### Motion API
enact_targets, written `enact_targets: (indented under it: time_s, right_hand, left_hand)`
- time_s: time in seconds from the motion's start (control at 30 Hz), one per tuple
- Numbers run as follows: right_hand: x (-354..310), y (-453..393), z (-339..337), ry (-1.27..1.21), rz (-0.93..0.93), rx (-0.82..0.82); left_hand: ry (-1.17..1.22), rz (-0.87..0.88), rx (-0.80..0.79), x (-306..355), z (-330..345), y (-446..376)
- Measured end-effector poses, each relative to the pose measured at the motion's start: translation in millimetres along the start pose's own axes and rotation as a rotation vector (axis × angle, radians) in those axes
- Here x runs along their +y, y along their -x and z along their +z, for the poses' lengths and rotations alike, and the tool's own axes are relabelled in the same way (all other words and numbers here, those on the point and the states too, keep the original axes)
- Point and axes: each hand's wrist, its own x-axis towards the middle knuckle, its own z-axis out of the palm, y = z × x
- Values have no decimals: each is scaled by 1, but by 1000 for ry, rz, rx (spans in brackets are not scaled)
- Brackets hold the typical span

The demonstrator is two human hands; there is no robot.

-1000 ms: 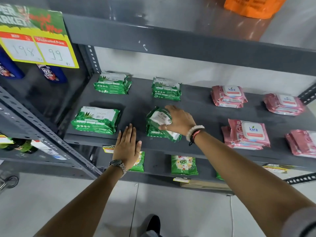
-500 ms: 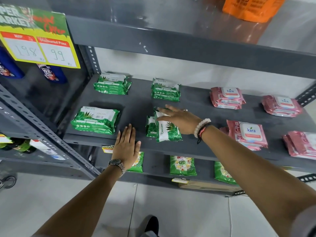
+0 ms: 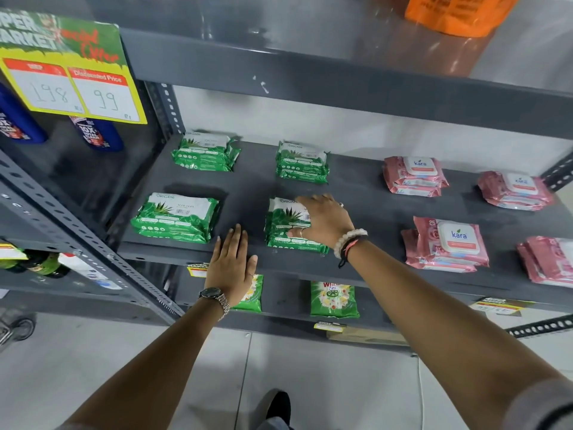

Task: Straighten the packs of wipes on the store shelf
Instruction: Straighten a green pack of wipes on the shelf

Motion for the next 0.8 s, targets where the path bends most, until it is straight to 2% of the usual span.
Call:
enact_targets:
  time_s: [0.4,0.53,0.63,0.8]
  right_hand:
    - [-3,9,9,45,8,55]
    - [11,13,2,-29,-6,39]
    - [44,29,-11,-62,65,138]
    - [143,66,-29,-86,336,331]
  left_hand:
    - [39,0,-7,-3,3,0]
    - [187,-42,124,3,-10,-7]
    - [253,47,209,27,-34,-25]
    - [170,231,156,79,-52,-66]
